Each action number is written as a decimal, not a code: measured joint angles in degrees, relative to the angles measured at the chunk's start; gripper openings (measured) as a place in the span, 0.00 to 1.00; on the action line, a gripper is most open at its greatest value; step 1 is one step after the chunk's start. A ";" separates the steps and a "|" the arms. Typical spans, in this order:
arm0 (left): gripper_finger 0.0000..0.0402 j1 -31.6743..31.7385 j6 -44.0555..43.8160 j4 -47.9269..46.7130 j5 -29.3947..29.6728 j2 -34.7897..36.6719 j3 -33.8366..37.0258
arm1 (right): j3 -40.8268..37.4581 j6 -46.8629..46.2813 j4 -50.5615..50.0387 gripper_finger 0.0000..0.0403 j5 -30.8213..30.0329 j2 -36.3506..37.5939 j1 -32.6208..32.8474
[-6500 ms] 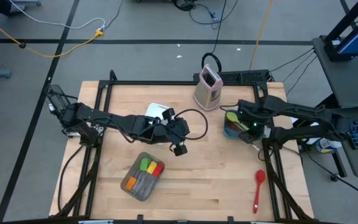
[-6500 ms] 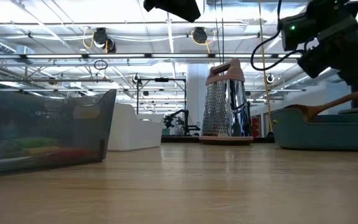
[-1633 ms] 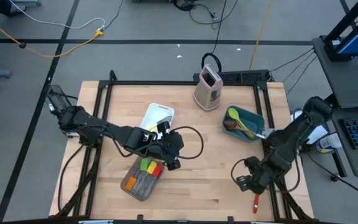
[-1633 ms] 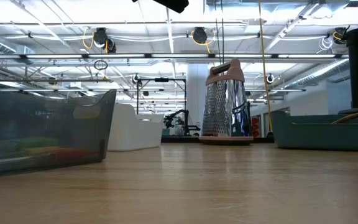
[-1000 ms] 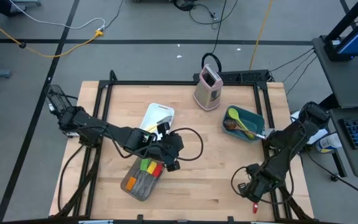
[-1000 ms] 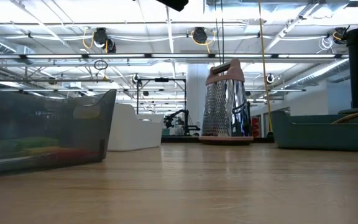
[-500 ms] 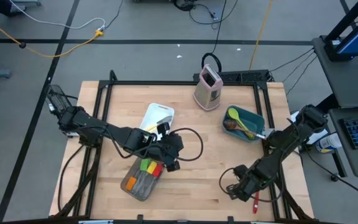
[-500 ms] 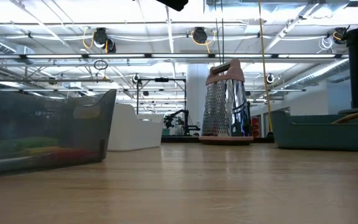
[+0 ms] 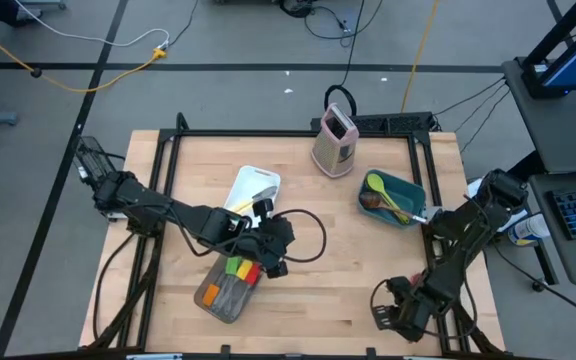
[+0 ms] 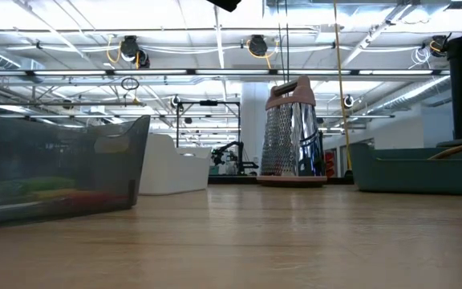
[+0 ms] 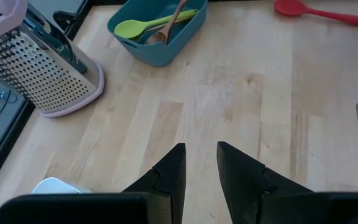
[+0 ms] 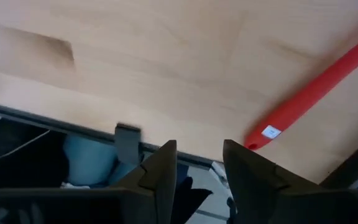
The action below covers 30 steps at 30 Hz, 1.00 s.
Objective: Pick & Place Kitchen Items
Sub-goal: Put the red spoon into the blue bin
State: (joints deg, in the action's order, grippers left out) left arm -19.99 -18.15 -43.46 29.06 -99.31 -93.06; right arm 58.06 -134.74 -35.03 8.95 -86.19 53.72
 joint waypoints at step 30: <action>0.24 -0.68 -1.71 0.26 0.00 0.00 0.00 | -9.77 -2.86 6.46 0.32 9.10 1.20 3.32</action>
State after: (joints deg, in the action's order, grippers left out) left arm -20.67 -19.87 -43.20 29.06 -99.31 -93.06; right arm 48.29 -137.60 -28.58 18.05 -84.99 57.04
